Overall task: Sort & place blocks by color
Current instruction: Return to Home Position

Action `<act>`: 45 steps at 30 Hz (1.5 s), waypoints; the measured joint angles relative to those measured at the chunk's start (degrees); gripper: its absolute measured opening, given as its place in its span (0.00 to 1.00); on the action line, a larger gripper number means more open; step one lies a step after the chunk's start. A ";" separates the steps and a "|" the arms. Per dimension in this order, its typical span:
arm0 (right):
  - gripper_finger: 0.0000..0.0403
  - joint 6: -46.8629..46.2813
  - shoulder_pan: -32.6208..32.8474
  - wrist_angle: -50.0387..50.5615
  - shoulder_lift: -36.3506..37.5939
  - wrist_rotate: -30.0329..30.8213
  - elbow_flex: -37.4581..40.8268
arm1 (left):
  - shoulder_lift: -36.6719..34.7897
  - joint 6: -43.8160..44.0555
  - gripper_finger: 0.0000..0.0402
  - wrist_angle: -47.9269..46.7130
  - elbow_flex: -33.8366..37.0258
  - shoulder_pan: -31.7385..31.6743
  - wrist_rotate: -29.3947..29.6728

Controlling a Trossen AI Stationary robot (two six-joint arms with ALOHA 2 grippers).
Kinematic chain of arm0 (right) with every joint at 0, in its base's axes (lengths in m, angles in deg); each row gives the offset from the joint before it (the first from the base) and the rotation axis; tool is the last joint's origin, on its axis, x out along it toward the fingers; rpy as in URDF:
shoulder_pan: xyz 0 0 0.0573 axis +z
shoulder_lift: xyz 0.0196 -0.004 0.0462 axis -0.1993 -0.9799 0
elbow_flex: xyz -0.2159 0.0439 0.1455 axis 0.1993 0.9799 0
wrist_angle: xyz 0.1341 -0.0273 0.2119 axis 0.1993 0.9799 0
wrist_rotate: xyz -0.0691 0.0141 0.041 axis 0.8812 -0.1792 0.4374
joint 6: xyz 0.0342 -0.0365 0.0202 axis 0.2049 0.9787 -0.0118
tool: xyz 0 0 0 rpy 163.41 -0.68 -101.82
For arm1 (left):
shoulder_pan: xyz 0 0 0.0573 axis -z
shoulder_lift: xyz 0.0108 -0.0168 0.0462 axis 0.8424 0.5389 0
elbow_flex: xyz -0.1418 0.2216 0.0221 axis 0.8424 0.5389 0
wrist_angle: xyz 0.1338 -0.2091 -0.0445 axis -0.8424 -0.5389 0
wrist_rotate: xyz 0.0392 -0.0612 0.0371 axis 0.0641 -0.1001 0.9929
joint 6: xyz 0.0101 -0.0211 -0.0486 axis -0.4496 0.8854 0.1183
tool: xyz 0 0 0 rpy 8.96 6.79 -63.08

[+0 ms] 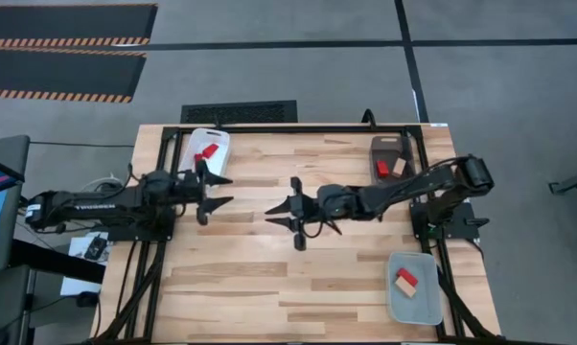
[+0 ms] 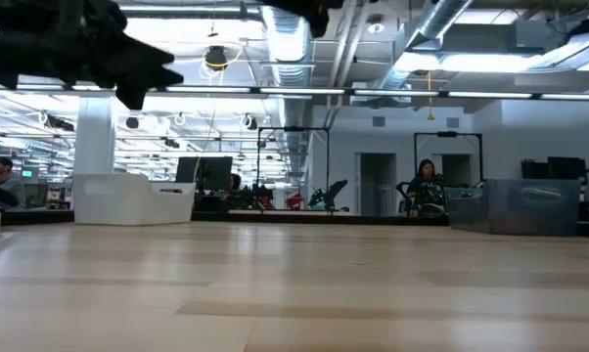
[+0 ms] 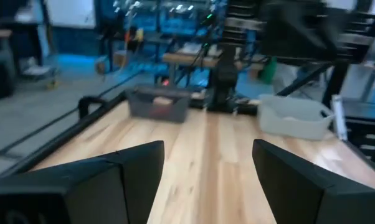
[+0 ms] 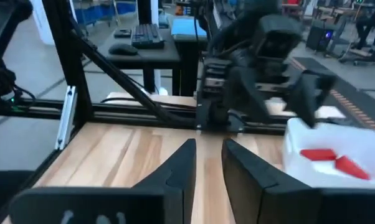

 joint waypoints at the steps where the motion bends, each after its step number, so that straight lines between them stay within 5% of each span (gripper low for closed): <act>1: 0.25 0.72 -0.02 0.73 0.85 -0.04 0.00 | -0.30 -0.69 0.59 0.40 -0.01 0.88 0.44; 9: 0.22 2.83 -0.02 9.63 7.30 -2.46 1.53 | -7.39 -6.04 0.59 0.52 -0.08 5.03 7.44; 15: 0.18 2.10 -0.02 -2.28 14.14 -3.51 14.13 | -11.09 -8.19 0.49 -3.40 1.07 6.47 8.76; 20: 0.15 1.72 -0.02 -16.13 20.60 -2.71 26.74 | -11.50 -8.52 0.31 5.57 6.37 6.46 9.04; 26: 0.13 2.93 -1.52 -16.58 27.73 17.23 34.76 | -11.50 -11.08 0.11 7.03 7.95 6.45 9.08; 28: 0.12 1.63 -2.83 -14.99 29.55 19.58 35.96 | -11.48 -11.67 0.05 7.04 7.72 6.44 9.01; 35: 0.07 -1.98 -6.04 -11.45 36.50 4.34 40.12 | -11.51 -13.43 0.02 6.43 7.52 6.43 8.84; 45: 0.04 -4.57 -6.40 -23.26 46.91 0.65 54.08 | -11.51 -14.83 0.00 5.12 7.52 6.41 8.92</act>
